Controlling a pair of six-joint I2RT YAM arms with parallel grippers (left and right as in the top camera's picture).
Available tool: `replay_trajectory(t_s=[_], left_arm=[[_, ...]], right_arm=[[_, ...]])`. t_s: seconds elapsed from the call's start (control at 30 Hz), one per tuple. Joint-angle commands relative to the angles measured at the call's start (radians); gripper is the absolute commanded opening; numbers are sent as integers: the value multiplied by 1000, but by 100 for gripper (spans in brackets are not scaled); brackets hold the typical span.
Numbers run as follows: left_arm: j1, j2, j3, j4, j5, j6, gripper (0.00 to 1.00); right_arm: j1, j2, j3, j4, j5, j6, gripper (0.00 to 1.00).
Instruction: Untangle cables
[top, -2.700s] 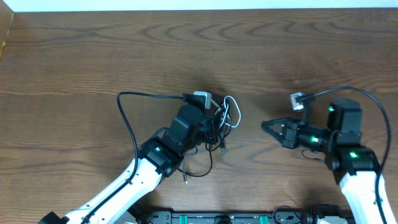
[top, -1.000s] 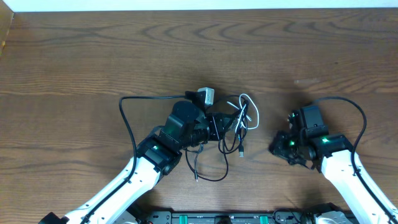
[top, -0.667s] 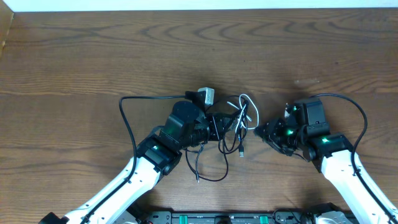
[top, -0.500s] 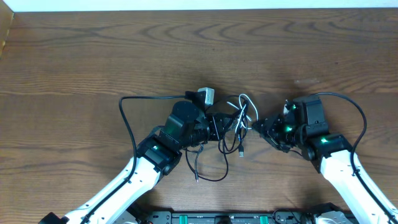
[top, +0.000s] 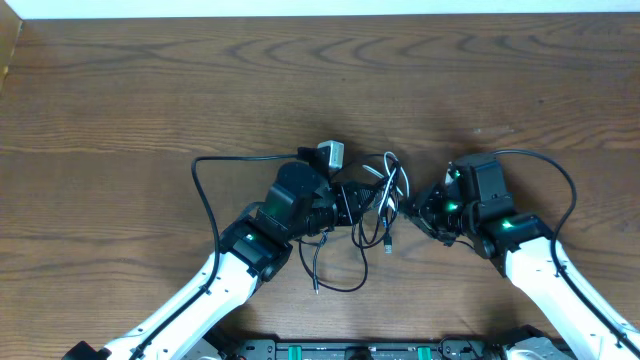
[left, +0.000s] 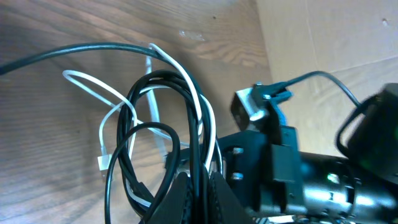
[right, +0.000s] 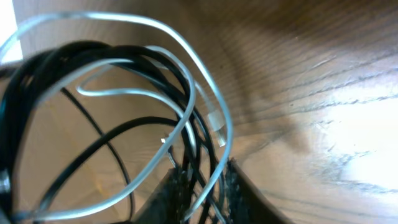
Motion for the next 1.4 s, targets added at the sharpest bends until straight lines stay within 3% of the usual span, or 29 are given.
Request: replay_trajectory(t_s=[0.0, 0.13, 0.27, 0.37, 0.57, 0.77, 1.0, 1.27, 1.37], left_arm=[[3, -2, 9, 19, 49, -20, 8], [3, -2, 9, 12, 51, 78, 8], [3, -2, 9, -51, 51, 204, 8], [3, -2, 9, -97, 51, 225, 8], [3, -2, 9, -101, 119, 313, 8], [3, -2, 9, -64, 117, 247, 8], [3, -2, 9, 8, 117, 125, 8], [2, -2, 9, 8, 144, 103, 8], [2, -2, 9, 22, 169, 45, 8]], right_arm=[[11, 14, 5, 1, 29, -25, 1], [11, 14, 5, -43, 146, -208, 1], [-19, 14, 5, -180, 330, -211, 1], [-70, 14, 5, -237, 417, -201, 1], [-168, 14, 5, -209, 343, -208, 1], [-168, 14, 5, -126, -37, -269, 28], [-122, 14, 5, -138, -40, -264, 37], [-121, 15, 5, -67, -42, -246, 40], [-112, 15, 5, -24, -37, -245, 40]])
